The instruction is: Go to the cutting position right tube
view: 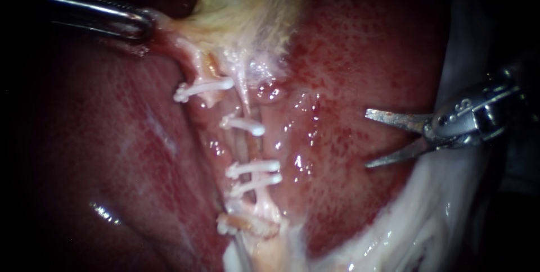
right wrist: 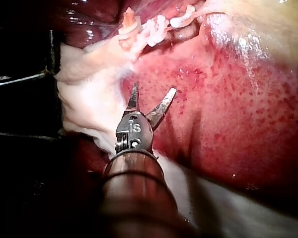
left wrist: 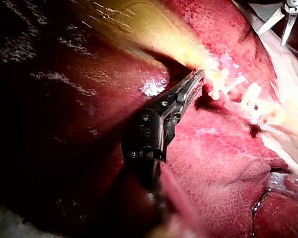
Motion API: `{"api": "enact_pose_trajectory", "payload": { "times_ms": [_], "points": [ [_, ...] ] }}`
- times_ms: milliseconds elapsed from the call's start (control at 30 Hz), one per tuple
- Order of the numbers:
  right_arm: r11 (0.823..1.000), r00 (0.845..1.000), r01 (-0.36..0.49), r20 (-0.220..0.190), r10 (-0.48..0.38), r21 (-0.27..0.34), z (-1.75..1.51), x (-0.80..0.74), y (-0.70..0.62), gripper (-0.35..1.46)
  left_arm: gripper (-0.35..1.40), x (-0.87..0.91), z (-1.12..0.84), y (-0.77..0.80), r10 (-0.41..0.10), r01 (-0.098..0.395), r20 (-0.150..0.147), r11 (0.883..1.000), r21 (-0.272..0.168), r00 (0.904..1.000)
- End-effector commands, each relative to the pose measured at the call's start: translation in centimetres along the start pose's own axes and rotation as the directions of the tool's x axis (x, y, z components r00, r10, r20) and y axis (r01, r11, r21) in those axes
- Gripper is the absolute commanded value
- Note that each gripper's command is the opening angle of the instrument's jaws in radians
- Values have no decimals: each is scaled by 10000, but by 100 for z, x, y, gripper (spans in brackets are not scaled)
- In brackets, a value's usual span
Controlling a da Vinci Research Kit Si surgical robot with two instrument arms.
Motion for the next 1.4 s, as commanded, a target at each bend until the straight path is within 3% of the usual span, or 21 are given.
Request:
{"api": "enact_pose_trajectory", "payload": {
  "times_ms": [33, 200, 433, 933, 1133, 1400],
  "points": [
    [9992, 9997, 0, -224, 9, 400, 1, 3, -1, 144, -35, -1, 1, 0, 13, -13, -15, 10000, 30, 10000],
    [9889, 9963, -558, -577, 642, 1376, 13, 15, -9, 144, -35, -2, 1, 0, 16, -16, -16, 10000, 36, 10000],
    [9606, 9786, -1649, -845, 1877, 2239, 41, 28, -14, 144, -35, 0, 0, 4, 0, 0, -21, 10000, 54, 10000],
    [8943, 9548, -2562, -481, 2933, 3669, 127, 19, -16, 142, -35, 3, -3, 12, 90, -90, -56, 9999, 74, 9999],
    [8687, 9432, -2735, -619, 3264, 4131, 145, 22, -12, 142, -35, 3, -3, 12, 91, -90, -56, 9999, 72, 9999],
    [8133, 9230, -2778, -926, 3735, 5112, 159, 24, -4, 140, -35, 3, -3, 12, 91, -91, -55, 9999, 71, 9999]
  ]
}}
